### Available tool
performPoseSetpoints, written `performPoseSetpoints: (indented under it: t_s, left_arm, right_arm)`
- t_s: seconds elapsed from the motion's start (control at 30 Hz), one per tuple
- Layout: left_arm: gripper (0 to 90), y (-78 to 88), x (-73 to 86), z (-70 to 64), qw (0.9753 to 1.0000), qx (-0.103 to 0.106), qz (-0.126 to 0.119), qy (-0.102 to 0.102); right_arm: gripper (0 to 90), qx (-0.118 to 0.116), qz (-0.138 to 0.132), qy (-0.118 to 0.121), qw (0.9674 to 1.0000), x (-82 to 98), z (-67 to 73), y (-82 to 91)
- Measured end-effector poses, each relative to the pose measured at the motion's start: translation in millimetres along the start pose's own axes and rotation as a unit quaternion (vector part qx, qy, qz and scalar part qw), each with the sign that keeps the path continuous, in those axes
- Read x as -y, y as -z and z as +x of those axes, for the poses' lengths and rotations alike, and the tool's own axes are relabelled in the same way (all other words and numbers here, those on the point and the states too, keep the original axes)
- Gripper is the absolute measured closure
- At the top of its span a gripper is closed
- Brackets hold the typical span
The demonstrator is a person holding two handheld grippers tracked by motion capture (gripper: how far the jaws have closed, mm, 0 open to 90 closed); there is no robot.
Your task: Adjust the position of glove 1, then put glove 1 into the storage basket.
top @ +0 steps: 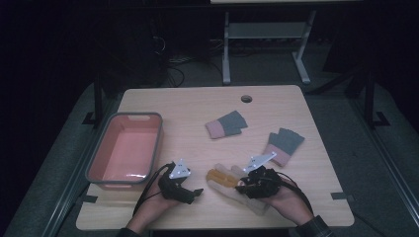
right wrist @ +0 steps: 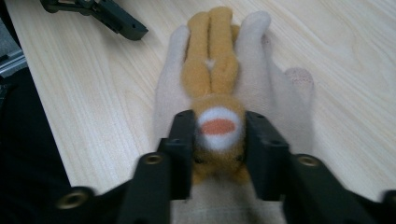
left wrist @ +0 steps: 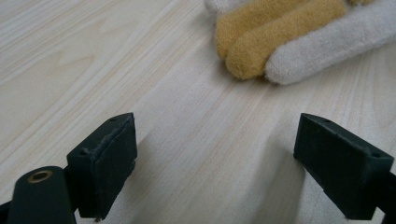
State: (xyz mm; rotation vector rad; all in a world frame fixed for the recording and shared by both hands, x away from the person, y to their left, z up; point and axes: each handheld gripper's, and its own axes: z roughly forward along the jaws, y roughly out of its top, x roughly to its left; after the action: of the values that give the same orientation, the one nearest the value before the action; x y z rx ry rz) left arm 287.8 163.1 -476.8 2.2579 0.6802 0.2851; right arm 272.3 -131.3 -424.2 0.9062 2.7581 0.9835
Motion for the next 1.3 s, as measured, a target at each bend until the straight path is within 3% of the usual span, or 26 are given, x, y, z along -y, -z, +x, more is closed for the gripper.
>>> performPoseSetpoints:
  t_s: [0.07,0.1,0.13,0.17,0.2,0.27,0.3,0.33,0.4,0.47,0.53,0.63,0.8,0.9,1.3]
  left_arm:
    - [12.5,0.0,0.1,0.1,1.0,-0.001,0.0,-0.001]
    - [12.5,-0.2,0.0,-0.2,1.0,0.0,-0.001,0.002]
    - [12.4,-0.4,-0.5,-0.7,1.0,-0.002,0.0,0.002]
    - [13.0,0.2,-3.5,-1.5,0.9999,-0.004,0.012,0.004]
    - [15.4,0.2,-3.5,-1.5,0.9999,-0.004,0.012,0.004]
    - [26.7,3.8,-8.2,-5.4,0.9998,-0.003,0.014,0.011]
    - [32.8,3.8,-8.2,-5.4,0.9998,-0.003,0.014,0.011]
    - [32.8,7.0,-10.2,-7.6,0.9999,0.004,0.009,0.009]
    - [55.1,11.4,-16.6,-14.2,0.9995,0.027,-0.006,0.016]
    - [59.3,11.9,-19.3,-16.9,0.9992,0.037,-0.007,0.016]
    - [75.2,10.1,-25.3,-25.2,0.9981,0.058,-0.01,0.015]
    - [85.6,3.4,-31.7,-36.4,0.9969,0.079,-0.001,0.002]
    - [87.2,-16.4,-41.3,-51.7,0.9945,0.102,0.017,-0.014]
    - [87.0,-23.2,-45.2,-52.3,0.9946,0.098,0.027,-0.022]
    - [85.3,-33.9,-53.0,-28.7,0.9958,0.083,0.036,0.005]
  right_arm:
    - [51.0,0.008,-0.012,0.008,0.9999,1.0,0.4,2.1]
    - [51.0,0.008,-0.012,0.008,0.9999,1.0,0.4,2.1]
    - [47.7,0.008,-0.022,0.01,0.9997,1.5,-0.7,5.7]
    - [46.8,0.01,-0.049,0.006,0.9987,3.5,-5.6,17.5]
    - [46.8,0.01,-0.049,0.006,0.9987,3.5,-5.6,17.5]
    - [60.9,0.017,-0.067,-0.003,0.9976,10.7,-16.9,30.0]
    - [60.9,0.017,-0.067,-0.003,0.9976,10.7,-16.9,30.0]
    - [66.7,0.023,-0.062,-0.005,0.9978,14.4,-21.7,32.9]
    - [80.9,0.042,-0.037,-0.01,0.9984,28.9,-37.0,34.8]
    - [82.7,0.044,-0.031,-0.008,0.9985,32.4,-40.4,34.2]
    - [87.2,0.045,-0.012,-0.012,0.9989,43.7,-46.4,30.9]
    - [88.3,0.045,0.006,-0.008,0.999,52.2,-50.3,27.5]
    - [89.6,0.025,0.021,-0.008,0.9995,56.1,-52.1,19.2]
    - [89.9,0.015,0.023,-0.005,0.9996,55.5,-51.5,17.4]
    - [90.0,-0.035,0.025,0.019,0.9989,43.6,-35.5,-3.3]
